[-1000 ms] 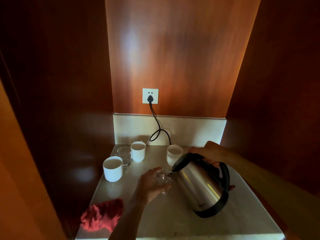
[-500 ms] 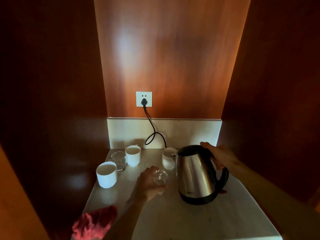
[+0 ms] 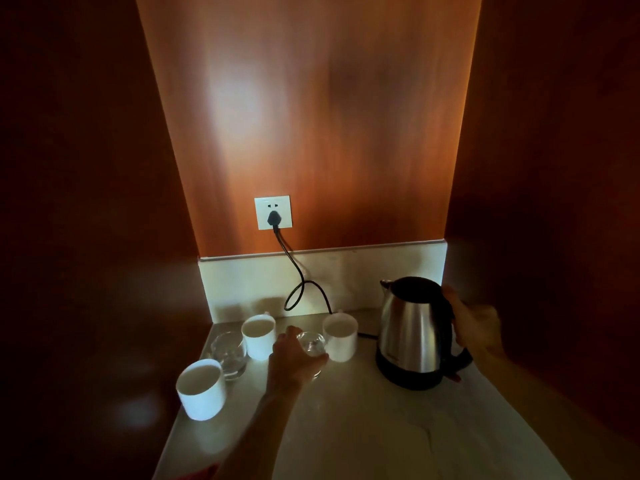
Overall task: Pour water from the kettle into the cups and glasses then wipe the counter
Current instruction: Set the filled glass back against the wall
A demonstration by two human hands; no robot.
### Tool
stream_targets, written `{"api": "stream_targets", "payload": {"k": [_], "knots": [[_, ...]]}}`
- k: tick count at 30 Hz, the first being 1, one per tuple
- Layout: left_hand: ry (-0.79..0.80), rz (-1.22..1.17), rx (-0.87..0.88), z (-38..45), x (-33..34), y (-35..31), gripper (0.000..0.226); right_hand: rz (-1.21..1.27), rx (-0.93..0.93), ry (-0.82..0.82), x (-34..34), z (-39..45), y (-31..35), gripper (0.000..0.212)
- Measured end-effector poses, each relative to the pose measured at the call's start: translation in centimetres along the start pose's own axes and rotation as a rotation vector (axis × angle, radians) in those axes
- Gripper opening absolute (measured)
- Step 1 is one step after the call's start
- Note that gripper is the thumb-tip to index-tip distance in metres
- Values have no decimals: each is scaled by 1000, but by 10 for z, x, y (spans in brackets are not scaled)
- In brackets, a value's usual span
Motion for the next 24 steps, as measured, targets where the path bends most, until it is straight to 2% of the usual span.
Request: {"api": "stream_targets", "payload": {"k": [6, 13, 17, 22, 24], "knots": [[-29, 11, -38, 23, 5, 12, 69, -15, 22, -69, -2, 26, -17, 64], [-28, 38, -25, 52, 14, 9, 58, 2, 48, -39, 1, 29, -21, 66], [-43, 86, -20, 63, 16, 14, 58, -34, 33, -35, 4, 29, -20, 59], [-48, 61, -43, 67, 21, 21, 56, -50, 27, -44, 3, 29, -19, 65], [-56, 49, -47, 65, 21, 22, 41, -45, 22, -45, 3, 28, -18, 65]]}}
Point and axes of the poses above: each hand's wrist, its own z-axis towards the middle knuckle, its own x-axis out of the palm, y = z × x, the point moved 7 cm from there along z, towards the middle knuckle, and after that the axes turned 15 degrees about x, right-handed, at the moved point
